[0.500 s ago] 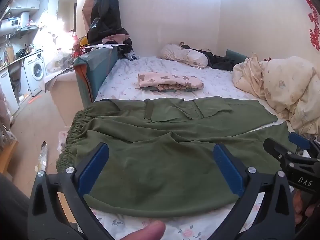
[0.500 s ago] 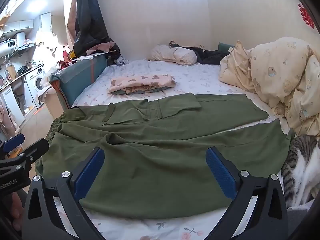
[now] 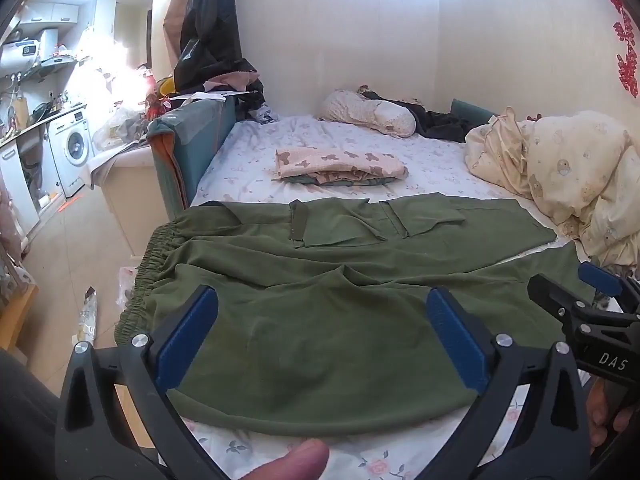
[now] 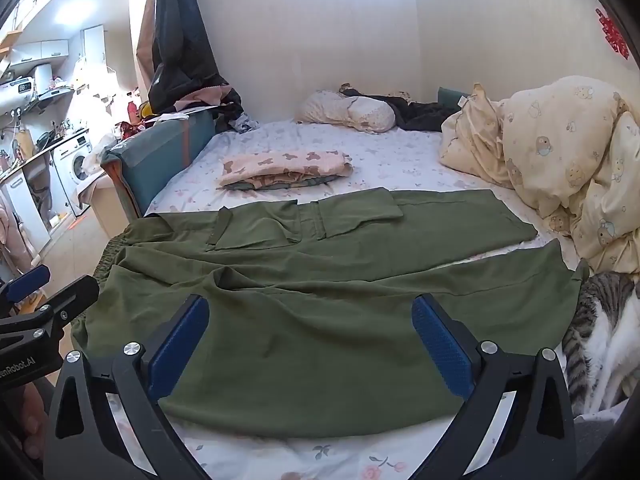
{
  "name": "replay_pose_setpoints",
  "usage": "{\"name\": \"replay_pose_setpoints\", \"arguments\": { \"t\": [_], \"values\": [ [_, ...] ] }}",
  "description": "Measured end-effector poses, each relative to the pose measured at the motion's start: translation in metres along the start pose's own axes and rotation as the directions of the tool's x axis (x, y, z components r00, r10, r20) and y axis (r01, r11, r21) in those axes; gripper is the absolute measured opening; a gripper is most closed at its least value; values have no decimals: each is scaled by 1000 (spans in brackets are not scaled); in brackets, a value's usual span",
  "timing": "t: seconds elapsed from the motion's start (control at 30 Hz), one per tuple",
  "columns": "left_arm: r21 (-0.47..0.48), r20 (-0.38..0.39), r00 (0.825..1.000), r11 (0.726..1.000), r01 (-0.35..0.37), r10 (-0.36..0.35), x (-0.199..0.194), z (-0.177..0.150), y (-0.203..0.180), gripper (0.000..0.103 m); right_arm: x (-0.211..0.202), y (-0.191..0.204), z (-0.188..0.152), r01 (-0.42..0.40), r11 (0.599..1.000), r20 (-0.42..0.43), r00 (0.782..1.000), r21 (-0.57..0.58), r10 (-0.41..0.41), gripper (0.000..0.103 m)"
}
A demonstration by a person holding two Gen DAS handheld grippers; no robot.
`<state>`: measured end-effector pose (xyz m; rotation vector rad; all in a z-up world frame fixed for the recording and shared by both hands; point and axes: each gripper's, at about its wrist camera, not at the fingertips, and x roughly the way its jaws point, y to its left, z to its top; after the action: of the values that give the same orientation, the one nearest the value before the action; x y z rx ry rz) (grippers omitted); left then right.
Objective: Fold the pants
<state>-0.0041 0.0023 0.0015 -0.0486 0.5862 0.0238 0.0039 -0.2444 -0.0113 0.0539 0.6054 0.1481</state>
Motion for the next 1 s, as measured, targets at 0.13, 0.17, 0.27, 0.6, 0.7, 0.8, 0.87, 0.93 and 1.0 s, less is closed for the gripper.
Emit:
{"name": "replay_pose_setpoints", "arguments": {
  "t": [0.13, 0.17, 0.27, 0.6, 0.7, 0.8, 0.87, 0.93, 1.0],
  "values": [
    [1, 0, 1000, 1000, -2, 2, -1, 1, 0, 103, 0, 5, 1, -4, 1000, -3, 1000, -1, 4, 103],
    [2, 0, 1000, 1000, -1, 1, -1, 1, 0, 103, -1, 7, 2, -5, 1000, -2, 1000, -3, 5, 103],
    [5, 7, 1000, 1000, -5, 5, 1, 3, -2, 103, -2, 10, 0, -9, 1000, 2, 1000, -9, 9, 103],
    [7, 4, 1000, 1000, -3, 3, 2, 4, 1, 103, 1, 6, -3, -19, 1000, -6, 1000, 7, 19, 103],
    [11, 10, 1000, 1000, -5, 5, 2, 4, 0, 103, 1, 5, -3, -20, 1000, -5, 1000, 11, 20, 103],
    [17, 16, 1000, 1000, -3, 3, 1, 3, 0, 103, 1, 4, -2, -19, 1000, -5, 1000, 10, 20, 103],
    [18, 14, 1000, 1000, -3, 3, 1, 3, -1, 103, 1, 4, -2, -20, 1000, -7, 1000, 11, 21, 103],
    [15, 17, 1000, 1000, -2, 2, 0, 3, 0, 103, 1, 5, -2, -19, 1000, -6, 1000, 11, 19, 103],
    [17, 17, 1000, 1000, -4, 3, 1, 3, -1, 103, 1, 5, -3, -19, 1000, -5, 1000, 11, 19, 103]
  ]
}}
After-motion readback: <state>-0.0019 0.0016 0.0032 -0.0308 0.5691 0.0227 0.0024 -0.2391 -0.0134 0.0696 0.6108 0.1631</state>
